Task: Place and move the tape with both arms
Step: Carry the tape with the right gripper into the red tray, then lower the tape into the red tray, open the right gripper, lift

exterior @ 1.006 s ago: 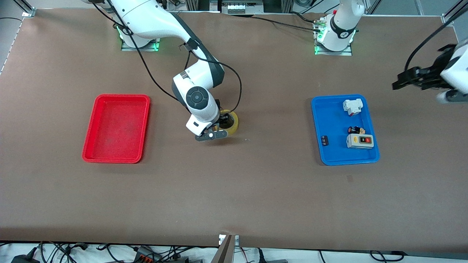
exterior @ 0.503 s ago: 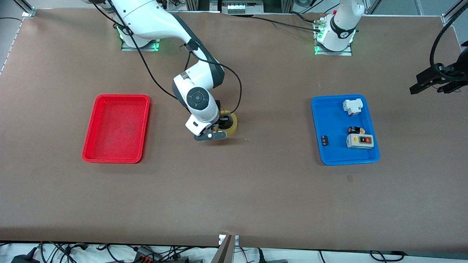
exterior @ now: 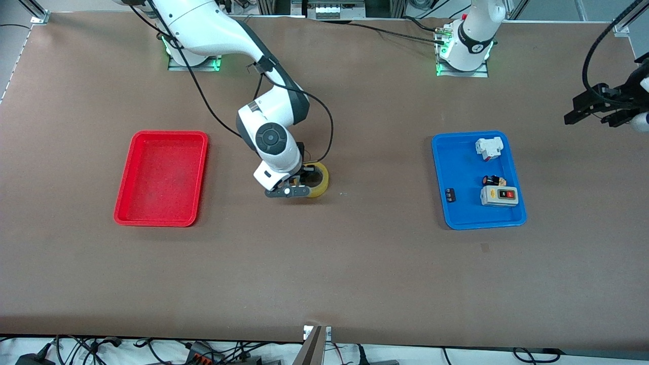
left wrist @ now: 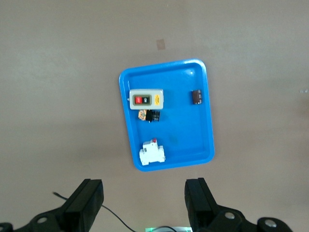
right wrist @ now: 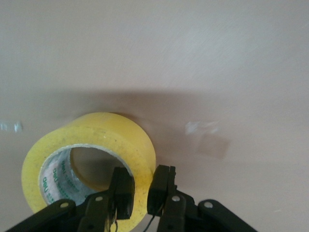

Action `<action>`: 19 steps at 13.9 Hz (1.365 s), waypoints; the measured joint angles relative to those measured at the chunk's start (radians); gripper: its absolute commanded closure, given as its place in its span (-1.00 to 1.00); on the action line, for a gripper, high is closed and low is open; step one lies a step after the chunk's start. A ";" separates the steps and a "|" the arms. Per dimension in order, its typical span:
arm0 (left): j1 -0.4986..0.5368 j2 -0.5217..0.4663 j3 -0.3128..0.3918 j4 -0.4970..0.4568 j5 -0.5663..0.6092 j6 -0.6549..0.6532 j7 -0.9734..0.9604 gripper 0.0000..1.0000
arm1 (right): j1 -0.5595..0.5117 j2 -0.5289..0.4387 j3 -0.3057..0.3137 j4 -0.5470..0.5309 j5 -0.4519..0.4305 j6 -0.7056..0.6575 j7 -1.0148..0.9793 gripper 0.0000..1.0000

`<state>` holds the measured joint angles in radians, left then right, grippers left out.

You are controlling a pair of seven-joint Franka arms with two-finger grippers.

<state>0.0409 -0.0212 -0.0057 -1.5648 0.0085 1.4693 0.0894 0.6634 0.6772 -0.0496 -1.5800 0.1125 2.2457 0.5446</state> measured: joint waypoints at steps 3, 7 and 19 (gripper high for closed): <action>0.002 -0.040 -0.001 -0.043 0.000 0.008 0.000 -1.00 | -0.081 -0.093 -0.054 0.011 -0.007 -0.132 -0.041 1.00; 0.003 -0.018 -0.001 -0.040 0.000 0.030 0.000 -1.00 | -0.314 -0.222 -0.070 -0.087 -0.029 -0.281 -0.233 1.00; 0.003 0.051 -0.011 0.018 0.000 -0.024 0.002 -1.00 | -0.619 -0.322 -0.082 -0.497 -0.135 -0.017 -0.523 1.00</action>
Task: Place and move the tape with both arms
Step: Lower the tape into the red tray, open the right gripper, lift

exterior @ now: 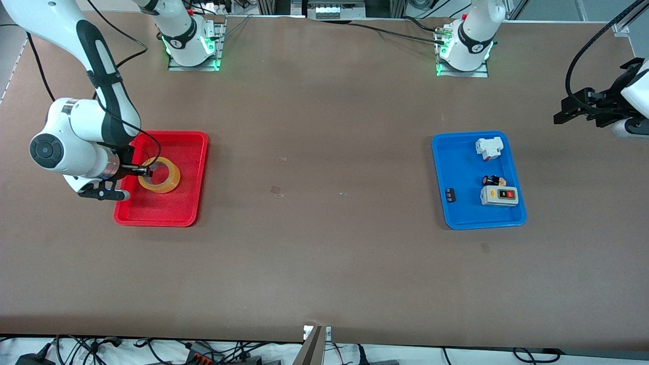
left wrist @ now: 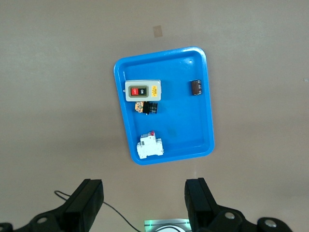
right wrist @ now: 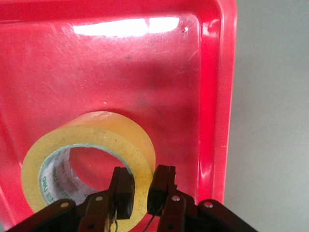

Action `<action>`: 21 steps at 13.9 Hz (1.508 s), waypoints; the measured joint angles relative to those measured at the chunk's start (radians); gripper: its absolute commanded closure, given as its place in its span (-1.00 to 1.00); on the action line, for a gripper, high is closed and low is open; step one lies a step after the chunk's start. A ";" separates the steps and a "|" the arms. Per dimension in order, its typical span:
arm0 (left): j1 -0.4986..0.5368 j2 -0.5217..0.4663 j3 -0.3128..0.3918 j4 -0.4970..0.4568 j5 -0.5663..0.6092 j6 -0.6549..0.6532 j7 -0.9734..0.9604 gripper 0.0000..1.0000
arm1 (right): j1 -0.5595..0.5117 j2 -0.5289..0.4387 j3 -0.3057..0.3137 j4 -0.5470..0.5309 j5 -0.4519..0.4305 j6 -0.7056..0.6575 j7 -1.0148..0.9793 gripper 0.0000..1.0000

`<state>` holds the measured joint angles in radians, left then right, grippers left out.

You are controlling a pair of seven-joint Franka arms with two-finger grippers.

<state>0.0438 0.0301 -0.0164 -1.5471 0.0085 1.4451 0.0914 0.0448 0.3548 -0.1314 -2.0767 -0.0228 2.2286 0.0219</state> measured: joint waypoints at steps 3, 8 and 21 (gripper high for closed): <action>-0.002 0.000 -0.005 -0.003 0.000 0.001 0.003 -1.00 | -0.002 0.002 0.000 -0.007 0.000 0.004 0.000 0.92; -0.001 0.000 -0.010 -0.013 0.000 0.010 0.004 -1.00 | -0.002 0.022 0.000 -0.009 0.001 0.005 0.000 -1.00; 0.007 0.000 -0.008 -0.016 0.000 0.064 -0.002 -1.00 | 0.024 -0.062 0.011 0.705 0.002 -0.665 -0.024 -1.00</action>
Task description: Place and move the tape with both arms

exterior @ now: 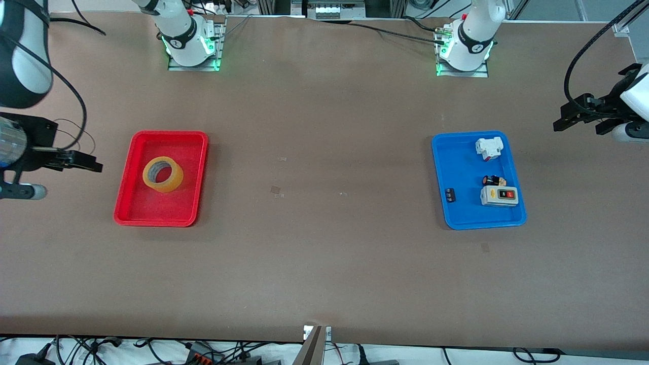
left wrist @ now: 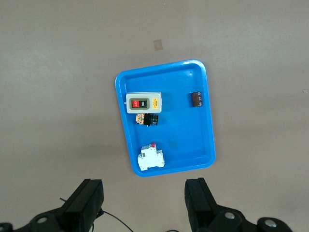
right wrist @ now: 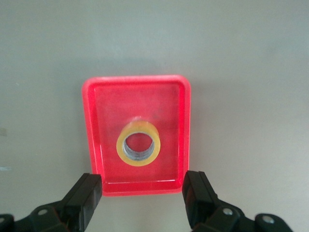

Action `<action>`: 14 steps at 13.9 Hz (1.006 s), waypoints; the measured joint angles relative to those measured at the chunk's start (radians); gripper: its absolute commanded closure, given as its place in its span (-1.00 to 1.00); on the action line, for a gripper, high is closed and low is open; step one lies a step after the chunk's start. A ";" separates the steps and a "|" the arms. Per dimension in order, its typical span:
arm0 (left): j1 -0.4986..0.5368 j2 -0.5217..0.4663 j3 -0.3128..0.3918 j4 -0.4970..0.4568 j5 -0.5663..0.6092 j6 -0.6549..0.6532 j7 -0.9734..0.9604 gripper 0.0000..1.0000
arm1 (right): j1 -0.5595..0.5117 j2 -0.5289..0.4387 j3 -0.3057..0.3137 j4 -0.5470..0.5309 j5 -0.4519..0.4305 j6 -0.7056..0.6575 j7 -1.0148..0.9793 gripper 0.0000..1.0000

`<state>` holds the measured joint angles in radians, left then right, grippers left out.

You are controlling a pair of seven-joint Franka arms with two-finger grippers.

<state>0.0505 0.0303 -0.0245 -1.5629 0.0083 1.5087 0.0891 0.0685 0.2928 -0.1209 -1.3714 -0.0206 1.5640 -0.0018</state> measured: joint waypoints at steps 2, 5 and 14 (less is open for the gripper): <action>0.000 0.000 0.000 0.000 0.000 0.000 -0.021 -1.00 | 0.000 0.000 -0.001 0.040 0.014 -0.008 0.000 -1.00; 0.000 0.000 0.000 0.000 0.000 0.000 -0.037 -1.00 | -0.013 0.005 -0.003 0.050 0.083 -0.001 0.000 -1.00; 0.000 0.000 0.000 -0.001 0.000 0.000 -0.039 -1.00 | -0.078 -0.100 0.072 -0.113 0.025 0.143 -0.001 -1.00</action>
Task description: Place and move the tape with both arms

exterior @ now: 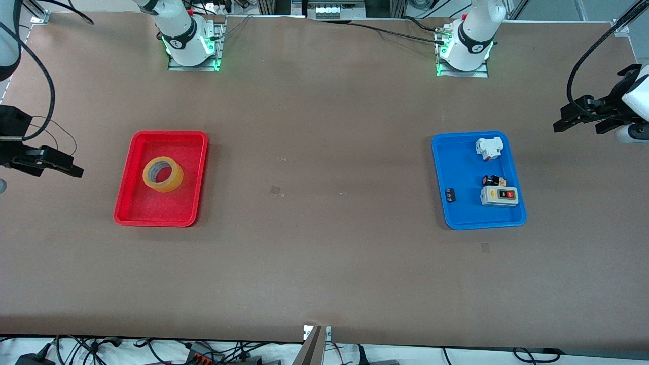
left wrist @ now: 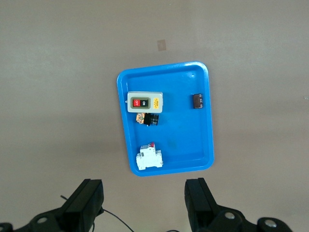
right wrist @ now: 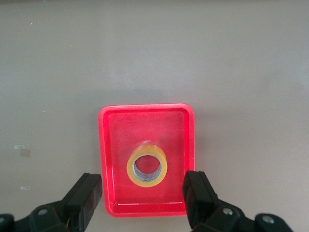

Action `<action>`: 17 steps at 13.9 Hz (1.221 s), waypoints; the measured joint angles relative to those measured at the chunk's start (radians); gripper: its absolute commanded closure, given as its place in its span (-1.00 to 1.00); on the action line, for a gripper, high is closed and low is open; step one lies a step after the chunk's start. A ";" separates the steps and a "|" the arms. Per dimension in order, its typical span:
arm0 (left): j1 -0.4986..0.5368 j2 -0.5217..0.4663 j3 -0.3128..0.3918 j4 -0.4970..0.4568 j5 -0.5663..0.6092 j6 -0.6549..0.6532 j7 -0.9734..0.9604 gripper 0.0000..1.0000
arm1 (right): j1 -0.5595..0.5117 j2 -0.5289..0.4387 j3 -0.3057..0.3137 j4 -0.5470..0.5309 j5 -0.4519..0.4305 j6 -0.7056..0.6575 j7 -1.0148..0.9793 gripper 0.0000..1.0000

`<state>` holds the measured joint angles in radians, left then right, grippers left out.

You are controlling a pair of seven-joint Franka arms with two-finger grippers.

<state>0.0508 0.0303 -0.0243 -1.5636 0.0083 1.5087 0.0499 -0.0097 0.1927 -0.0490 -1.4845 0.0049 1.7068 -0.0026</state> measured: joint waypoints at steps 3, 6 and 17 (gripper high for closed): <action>0.000 0.000 0.000 0.000 0.000 0.000 0.000 -1.00 | 0.000 -0.176 0.000 -0.254 -0.003 0.052 -0.001 -1.00; 0.000 0.000 0.000 0.000 0.000 0.000 0.000 -1.00 | -0.001 -0.257 0.001 -0.349 -0.003 0.054 -0.001 -1.00; -0.001 0.000 -0.001 -0.001 0.000 0.000 -0.001 -1.00 | -0.001 -0.260 0.007 -0.336 -0.003 0.069 -0.001 -1.00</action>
<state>0.0499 0.0303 -0.0250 -1.5641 0.0083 1.5087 0.0485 -0.0111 -0.0669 -0.0422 -1.8204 0.0016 1.7755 -0.0036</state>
